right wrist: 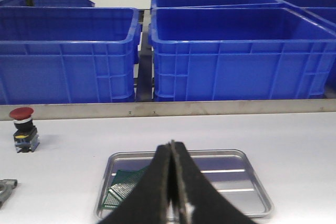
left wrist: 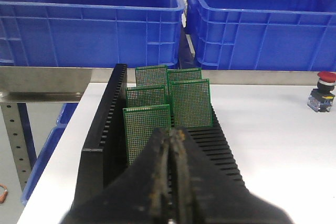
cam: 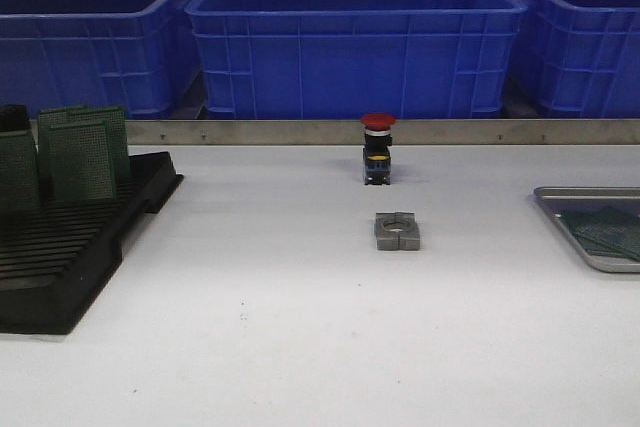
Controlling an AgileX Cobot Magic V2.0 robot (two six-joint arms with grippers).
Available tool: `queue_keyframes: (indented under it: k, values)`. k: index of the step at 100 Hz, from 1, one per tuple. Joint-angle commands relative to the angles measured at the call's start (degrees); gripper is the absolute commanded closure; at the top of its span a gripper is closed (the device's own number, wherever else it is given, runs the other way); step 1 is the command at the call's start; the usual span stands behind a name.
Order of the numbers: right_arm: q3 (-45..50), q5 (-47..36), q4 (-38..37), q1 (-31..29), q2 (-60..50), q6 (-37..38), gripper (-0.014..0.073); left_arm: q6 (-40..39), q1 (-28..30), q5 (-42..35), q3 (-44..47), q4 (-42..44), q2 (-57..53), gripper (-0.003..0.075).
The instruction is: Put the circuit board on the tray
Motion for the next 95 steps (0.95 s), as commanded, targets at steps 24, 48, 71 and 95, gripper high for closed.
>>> queue_keyframes:
  k: [24, 48, 71, 95]
  values:
    - [-0.59, 1.16, 0.46, 0.59, -2.09, -1.47, 0.0655, -0.52, 0.01, -4.6, 2.78, -0.53, -1.82, 0.0741]
    - [-0.59, 1.16, 1.34, 2.22, -2.09, -2.29, 0.0655, -0.52, 0.01, -4.6, 2.78, -0.53, -1.82, 0.0741]
    - [-0.69, 1.16, 1.39, 2.22, -2.09, -2.24, 0.0655, -0.52, 0.01, -4.6, 2.78, -0.53, -1.82, 0.0741]
    - [-0.69, 1.16, 1.39, 2.22, -2.09, -2.24, 0.0655, -0.52, 0.01, -4.6, 2.78, -0.53, -1.82, 0.0741]
